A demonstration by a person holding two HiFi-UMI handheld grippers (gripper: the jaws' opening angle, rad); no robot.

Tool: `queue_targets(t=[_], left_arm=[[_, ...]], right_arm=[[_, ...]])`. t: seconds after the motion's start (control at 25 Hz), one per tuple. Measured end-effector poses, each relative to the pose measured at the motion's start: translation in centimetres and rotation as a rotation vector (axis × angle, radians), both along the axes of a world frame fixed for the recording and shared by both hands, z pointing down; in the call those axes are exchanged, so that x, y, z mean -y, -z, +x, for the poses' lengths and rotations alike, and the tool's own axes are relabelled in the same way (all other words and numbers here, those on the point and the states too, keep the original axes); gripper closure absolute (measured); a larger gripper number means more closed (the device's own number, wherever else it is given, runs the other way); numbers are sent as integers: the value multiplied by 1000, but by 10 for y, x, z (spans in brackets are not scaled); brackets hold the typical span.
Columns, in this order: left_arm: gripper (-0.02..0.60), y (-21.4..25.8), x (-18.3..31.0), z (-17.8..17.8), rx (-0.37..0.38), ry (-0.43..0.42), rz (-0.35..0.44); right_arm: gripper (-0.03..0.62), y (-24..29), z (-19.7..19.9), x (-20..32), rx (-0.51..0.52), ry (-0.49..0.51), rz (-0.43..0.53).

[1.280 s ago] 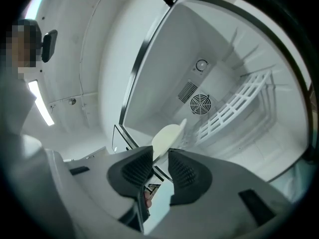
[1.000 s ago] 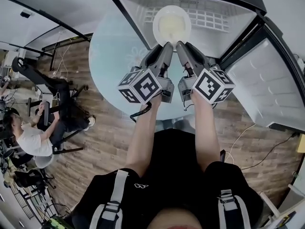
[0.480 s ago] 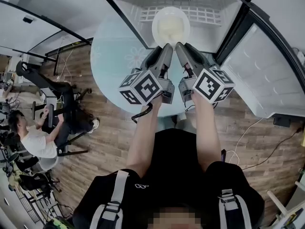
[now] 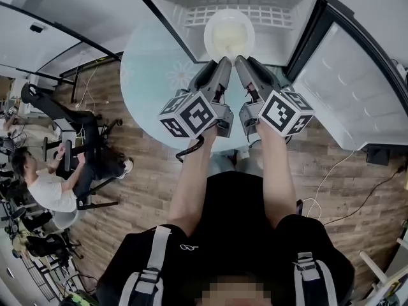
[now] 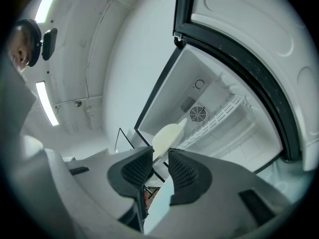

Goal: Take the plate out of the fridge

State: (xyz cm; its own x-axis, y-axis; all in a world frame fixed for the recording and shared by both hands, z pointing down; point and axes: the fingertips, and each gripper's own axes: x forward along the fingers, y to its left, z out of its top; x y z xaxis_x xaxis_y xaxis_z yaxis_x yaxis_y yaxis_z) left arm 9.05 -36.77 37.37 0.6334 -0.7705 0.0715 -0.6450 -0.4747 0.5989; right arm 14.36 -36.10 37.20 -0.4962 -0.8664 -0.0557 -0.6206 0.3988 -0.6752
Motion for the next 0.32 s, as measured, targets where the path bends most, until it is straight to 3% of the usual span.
queue_targets(t=[0.32], left_arm=[[451, 2, -9, -6, 1, 1, 3]], right_arm=[[491, 2, -6, -9, 5, 8, 6]])
